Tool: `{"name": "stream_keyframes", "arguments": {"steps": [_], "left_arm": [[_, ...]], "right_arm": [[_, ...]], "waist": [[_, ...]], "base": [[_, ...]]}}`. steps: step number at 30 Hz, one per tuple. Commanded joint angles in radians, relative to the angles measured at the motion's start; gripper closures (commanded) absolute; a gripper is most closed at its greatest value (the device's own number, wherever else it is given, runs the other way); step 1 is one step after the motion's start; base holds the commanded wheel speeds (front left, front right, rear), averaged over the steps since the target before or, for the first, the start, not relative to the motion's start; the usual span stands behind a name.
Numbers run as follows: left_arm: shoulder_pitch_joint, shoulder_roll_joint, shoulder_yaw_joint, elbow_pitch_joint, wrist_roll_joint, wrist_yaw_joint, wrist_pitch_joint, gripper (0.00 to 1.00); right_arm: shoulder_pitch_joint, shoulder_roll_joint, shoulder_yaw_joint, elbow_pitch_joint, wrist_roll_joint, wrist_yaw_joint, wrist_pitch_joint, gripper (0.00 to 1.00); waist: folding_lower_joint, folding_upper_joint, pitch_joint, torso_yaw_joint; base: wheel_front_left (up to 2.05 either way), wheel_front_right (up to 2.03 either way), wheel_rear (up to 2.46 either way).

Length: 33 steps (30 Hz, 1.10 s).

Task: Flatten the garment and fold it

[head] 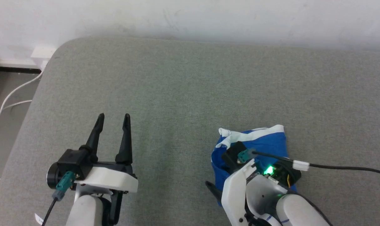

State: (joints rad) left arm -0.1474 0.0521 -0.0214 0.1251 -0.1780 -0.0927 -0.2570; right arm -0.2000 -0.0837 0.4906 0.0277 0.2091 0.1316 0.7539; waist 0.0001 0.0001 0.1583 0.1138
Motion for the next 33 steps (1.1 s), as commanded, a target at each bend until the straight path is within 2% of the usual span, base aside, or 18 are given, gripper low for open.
{"name": "stream_keyframes", "arguments": {"steps": [1, 6, 11, 14, 17, 20, 26, 30, 33], "left_arm": [[-0.001, -0.002, 0.006, -0.004, -0.003, 0.009, -0.005, 0.00], [0.008, -0.002, 0.014, -0.008, -0.003, 0.011, -0.005, 0.00], [0.010, -0.002, 0.024, -0.017, 0.000, 0.009, -0.005, 0.00], [0.009, -0.002, 0.027, -0.023, 0.001, 0.008, -0.005, 0.00], [0.007, -0.002, 0.025, -0.029, 0.001, 0.008, -0.005, 0.00], [0.003, -0.002, 0.025, -0.032, 0.002, 0.007, -0.005, 0.00], [-0.001, -0.002, 0.020, -0.030, 0.003, 0.003, -0.005, 0.00], [0.002, -0.002, 0.020, -0.028, 0.003, 0.001, -0.005, 0.00], [0.005, -0.002, 0.022, -0.024, 0.003, 0.001, -0.005, 0.00]], "right_arm": [[0.002, 0.007, -0.006, -0.024, 0.039, -0.001, -0.023, 0.00], [0.039, 0.024, -0.068, -0.150, 0.191, -0.001, -0.122, 0.00], [0.085, 0.033, -0.259, -0.245, 0.312, -0.001, -0.361, 0.00], [0.110, 0.033, -0.382, -0.203, 0.388, -0.001, -0.489, 0.00], [0.120, 0.033, -0.464, -0.101, 0.390, -0.001, -0.543, 0.00], [0.120, 0.033, -0.500, 0.011, 0.373, -0.001, -0.550, 0.00], [0.112, 0.033, -0.474, 0.184, 0.327, -0.001, -0.494, 0.00], [0.109, 0.033, -0.453, 0.234, 0.322, -0.001, -0.441, 0.00], [0.109, 0.033, -0.423, 0.259, 0.292, -0.001, -0.360, 0.00]], "waist": [[-0.0001, -0.0001, -0.008, -0.013], [-0.0001, -0.0001, -0.022, -0.038], [-0.0001, -0.0001, -0.026, -0.060], [-0.0001, -0.0001, -0.024, -0.068], [-0.0001, -0.0001, -0.019, -0.072], [-0.0001, -0.0001, -0.015, -0.072], [-0.0001, -0.0001, -0.012, -0.062], [-0.0001, -0.0001, -0.015, -0.058], [-0.0001, -0.0001, -0.020, -0.054]], "base": [[0.00, 0.00, 0.00], [0.00, 0.00, 0.00], [0.00, 0.00, 0.00], [0.00, 0.00, 0.00], [0.00, 0.00, 0.00], [0.00, 0.00, 0.00], [0.00, 0.00, 0.00], [0.00, 0.00, 0.00], [0.00, 0.00, 0.00]]}}
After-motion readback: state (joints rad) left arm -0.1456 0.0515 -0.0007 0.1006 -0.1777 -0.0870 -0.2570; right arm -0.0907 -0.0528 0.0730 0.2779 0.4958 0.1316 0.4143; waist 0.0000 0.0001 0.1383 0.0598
